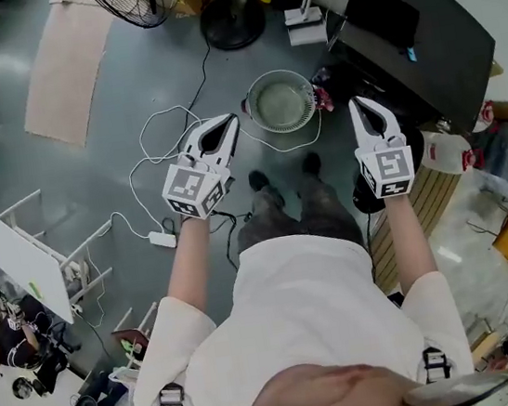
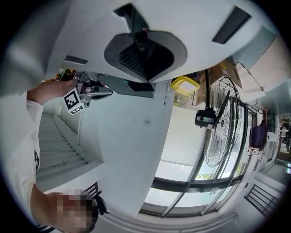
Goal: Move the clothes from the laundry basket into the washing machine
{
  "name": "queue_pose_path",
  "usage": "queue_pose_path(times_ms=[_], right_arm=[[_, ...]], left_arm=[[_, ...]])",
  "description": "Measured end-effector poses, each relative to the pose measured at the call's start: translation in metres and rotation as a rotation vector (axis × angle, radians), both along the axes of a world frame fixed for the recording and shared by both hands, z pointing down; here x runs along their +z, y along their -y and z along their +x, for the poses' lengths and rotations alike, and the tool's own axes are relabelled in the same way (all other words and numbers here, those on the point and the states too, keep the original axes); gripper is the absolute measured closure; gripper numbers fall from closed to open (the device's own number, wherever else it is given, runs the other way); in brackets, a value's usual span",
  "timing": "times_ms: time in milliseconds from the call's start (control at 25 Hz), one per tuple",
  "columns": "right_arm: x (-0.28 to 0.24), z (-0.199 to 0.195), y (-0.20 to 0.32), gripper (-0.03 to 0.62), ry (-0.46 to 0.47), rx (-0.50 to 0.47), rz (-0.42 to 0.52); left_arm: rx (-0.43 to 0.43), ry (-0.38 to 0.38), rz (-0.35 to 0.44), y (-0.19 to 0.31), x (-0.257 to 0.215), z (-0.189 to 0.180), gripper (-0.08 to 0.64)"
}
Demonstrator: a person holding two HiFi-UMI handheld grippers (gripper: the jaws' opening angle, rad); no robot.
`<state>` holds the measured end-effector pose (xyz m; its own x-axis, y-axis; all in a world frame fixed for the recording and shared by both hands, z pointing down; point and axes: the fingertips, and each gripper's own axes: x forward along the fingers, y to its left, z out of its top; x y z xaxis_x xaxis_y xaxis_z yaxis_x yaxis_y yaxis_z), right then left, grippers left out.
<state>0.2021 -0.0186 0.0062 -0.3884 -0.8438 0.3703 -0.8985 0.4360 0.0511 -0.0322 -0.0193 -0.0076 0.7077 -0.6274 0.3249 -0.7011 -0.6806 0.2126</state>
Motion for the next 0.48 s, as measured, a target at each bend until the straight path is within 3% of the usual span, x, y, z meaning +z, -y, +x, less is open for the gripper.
queue_pose_path(times_ms=[240,480], right_arm=[[-0.057,-0.002,-0.018,0.581,0.006,0.032,0.073],[-0.103,-0.007,-0.047,0.581,0.070,0.099,0.122]], left_arm=[[-0.001,-0.028,0.026,-0.024,-0.042,-0.012,0.554],[0.013,-0.047,0.072,-0.038,-0.084,-0.027,0.554]])
